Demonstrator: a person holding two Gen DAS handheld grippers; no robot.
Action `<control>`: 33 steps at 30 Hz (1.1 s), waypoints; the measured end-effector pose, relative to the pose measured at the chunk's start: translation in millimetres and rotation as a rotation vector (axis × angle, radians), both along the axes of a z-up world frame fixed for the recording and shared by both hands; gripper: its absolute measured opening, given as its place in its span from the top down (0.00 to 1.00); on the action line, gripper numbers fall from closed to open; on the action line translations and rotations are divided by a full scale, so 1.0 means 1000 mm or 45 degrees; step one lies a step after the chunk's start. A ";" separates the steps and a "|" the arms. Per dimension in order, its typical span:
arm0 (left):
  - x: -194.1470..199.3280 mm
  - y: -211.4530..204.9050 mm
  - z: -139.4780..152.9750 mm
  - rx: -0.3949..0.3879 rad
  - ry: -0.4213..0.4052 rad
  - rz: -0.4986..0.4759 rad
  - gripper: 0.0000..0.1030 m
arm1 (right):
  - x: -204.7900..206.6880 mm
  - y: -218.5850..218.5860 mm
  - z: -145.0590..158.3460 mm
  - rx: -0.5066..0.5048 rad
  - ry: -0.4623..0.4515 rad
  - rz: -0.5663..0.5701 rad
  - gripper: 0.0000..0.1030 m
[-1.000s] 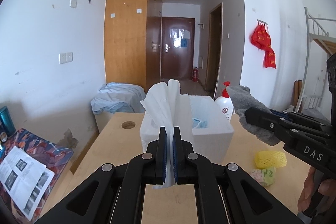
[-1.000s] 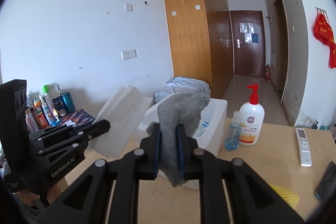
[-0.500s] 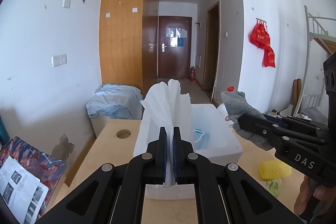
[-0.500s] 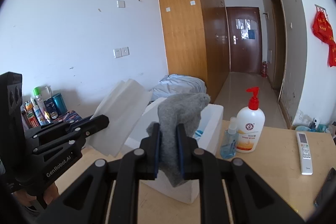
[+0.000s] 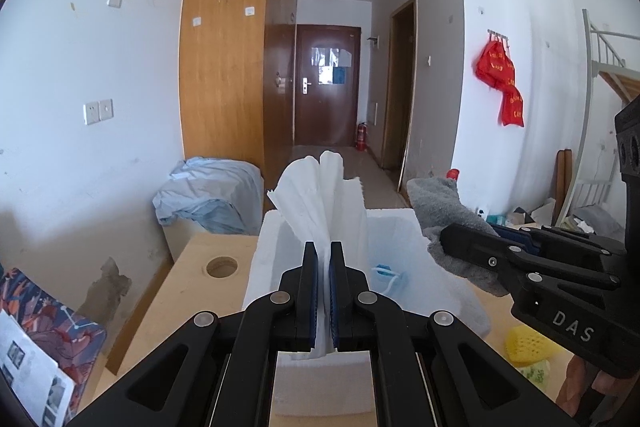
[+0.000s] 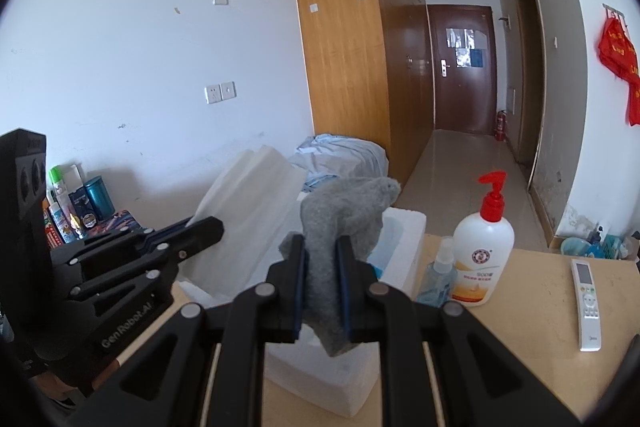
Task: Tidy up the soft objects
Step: 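Carry the white tissue and grey sock up over the white foam box, then open the left tool over the box while the right tool drops the sock inside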
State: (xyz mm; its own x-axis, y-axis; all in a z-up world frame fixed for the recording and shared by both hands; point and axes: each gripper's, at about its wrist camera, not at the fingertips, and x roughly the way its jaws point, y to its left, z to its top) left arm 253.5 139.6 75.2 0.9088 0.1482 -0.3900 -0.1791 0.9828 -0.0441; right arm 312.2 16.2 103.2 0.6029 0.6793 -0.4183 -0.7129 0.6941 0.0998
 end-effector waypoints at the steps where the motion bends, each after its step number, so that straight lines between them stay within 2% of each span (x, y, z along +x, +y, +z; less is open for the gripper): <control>1: 0.004 0.001 -0.002 -0.001 0.005 -0.001 0.95 | 0.002 0.001 0.000 -0.003 0.000 -0.001 0.82; 13: 0.039 -0.001 -0.007 0.039 0.065 -0.007 0.95 | 0.014 -0.001 -0.006 0.018 0.031 -0.006 0.82; 27: 0.048 0.003 -0.017 0.053 0.098 0.004 0.93 | 0.014 -0.001 -0.005 0.018 0.037 -0.009 0.82; 29: 0.048 0.003 -0.018 0.061 0.102 0.013 0.85 | 0.014 -0.001 -0.005 0.018 0.034 -0.011 0.82; 30: 0.048 0.003 -0.018 0.065 0.107 0.019 0.71 | 0.014 0.000 -0.005 0.017 0.037 -0.011 0.82; 31: 0.048 0.003 -0.018 0.073 0.111 0.032 0.53 | 0.015 0.000 -0.006 0.017 0.037 -0.010 0.82; 33: 0.044 0.003 -0.017 0.083 0.085 0.052 0.35 | 0.015 0.001 -0.005 0.016 0.038 -0.013 0.82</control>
State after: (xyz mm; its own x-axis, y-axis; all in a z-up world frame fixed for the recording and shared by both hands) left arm 297.9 142.6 58.2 0.8740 0.2114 -0.4376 -0.2193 0.9751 0.0330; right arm 327.2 16.8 98.0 0.5973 0.6787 -0.4273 -0.7024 0.6998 0.1298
